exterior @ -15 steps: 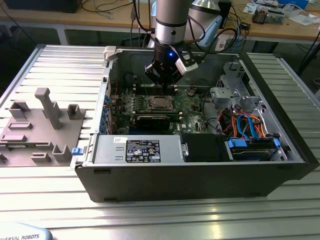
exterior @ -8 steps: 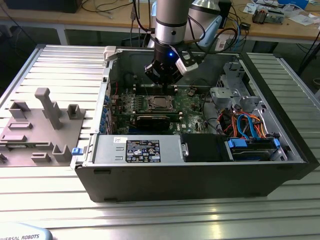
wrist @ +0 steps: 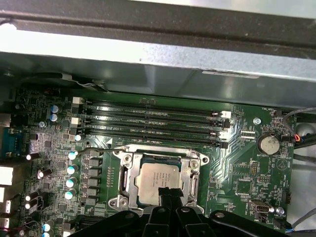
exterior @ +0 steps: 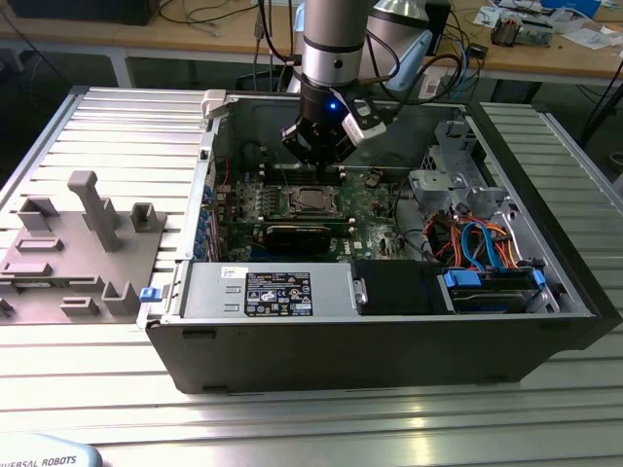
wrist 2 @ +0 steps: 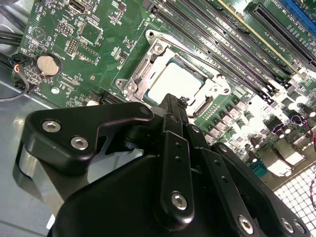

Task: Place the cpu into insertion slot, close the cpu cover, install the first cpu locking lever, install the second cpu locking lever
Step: 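Install the first cpu locking lever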

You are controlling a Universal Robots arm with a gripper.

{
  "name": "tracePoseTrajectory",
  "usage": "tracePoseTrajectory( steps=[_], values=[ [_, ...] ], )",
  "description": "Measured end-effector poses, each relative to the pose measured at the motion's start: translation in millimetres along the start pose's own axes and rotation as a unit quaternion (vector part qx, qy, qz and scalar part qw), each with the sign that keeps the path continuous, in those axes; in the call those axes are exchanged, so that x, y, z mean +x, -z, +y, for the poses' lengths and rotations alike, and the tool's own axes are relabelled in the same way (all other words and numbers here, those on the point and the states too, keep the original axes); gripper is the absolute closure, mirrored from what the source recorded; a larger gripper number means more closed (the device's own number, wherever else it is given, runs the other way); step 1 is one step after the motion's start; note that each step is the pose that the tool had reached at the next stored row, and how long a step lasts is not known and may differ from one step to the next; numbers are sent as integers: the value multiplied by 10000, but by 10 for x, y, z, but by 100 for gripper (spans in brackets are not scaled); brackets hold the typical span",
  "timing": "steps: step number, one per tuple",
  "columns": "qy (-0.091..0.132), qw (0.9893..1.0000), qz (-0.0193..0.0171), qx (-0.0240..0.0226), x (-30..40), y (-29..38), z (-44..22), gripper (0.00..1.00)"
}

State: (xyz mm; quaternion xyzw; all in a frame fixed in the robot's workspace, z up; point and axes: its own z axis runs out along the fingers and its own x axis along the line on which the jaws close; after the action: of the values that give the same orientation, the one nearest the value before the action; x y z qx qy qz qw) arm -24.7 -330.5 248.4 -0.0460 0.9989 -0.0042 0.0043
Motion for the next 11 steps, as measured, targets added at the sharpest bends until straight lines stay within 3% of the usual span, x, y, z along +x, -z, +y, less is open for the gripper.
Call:
tracePoseTrajectory(
  steps=[11],
  values=[
    [36, 10000, -1, -5, 1, 0, -11, 89]
  ],
)
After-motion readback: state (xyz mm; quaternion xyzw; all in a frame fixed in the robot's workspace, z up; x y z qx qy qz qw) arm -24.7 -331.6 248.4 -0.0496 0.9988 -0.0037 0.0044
